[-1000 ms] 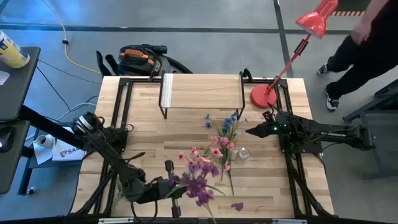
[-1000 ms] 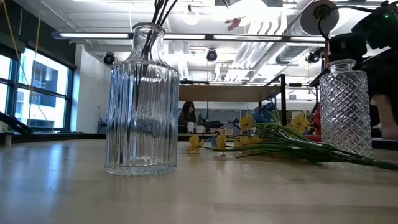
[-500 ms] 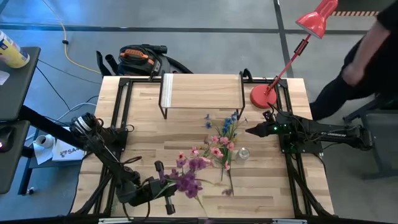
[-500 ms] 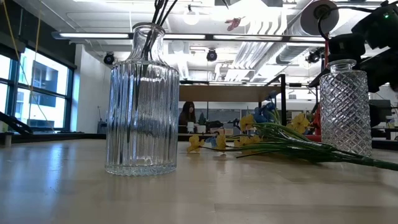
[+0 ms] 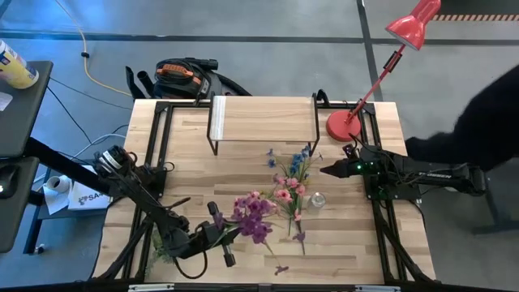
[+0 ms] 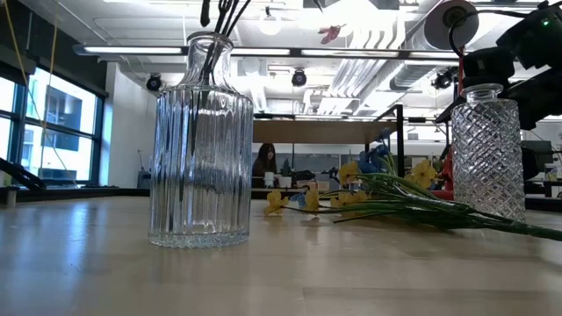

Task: Pick and place flowers into a vace then onto a shelf
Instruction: Put the purple flowers into the left transparent vase

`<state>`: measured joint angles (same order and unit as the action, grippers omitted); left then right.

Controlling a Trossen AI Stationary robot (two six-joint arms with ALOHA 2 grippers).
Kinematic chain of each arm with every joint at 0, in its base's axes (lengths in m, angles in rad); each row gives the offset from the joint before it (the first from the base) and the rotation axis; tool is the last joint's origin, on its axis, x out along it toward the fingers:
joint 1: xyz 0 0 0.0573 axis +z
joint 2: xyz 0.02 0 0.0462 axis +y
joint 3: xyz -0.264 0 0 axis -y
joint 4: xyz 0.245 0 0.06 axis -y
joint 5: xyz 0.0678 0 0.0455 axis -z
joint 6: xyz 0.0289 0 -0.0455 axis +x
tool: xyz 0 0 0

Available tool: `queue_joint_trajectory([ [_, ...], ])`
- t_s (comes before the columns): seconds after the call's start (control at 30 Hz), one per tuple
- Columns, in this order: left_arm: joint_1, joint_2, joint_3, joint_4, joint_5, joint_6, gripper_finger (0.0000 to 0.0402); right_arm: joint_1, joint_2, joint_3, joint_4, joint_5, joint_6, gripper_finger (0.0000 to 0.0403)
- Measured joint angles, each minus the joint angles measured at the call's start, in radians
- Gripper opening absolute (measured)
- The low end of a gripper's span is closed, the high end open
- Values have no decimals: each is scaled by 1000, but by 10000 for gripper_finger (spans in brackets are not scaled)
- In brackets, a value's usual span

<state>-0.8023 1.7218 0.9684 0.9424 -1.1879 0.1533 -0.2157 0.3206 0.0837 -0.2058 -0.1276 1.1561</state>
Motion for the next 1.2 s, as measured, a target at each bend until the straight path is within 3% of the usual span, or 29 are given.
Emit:
queue_joint_trajectory([
  [0.4,11,0,0,-17,-10,42,40,0,0,0,0,1,36,304],
  [0.57,11,0,0,-116,-23,-34,37,0,0,0,0,1,44,304],
  [0.9,11,0,0,-334,-60,-264,40,0,0,0,0,1,60,304],
  [1.2,11,4,0,-602,-62,-607,57,0,0,0,0,18,60,304],
])
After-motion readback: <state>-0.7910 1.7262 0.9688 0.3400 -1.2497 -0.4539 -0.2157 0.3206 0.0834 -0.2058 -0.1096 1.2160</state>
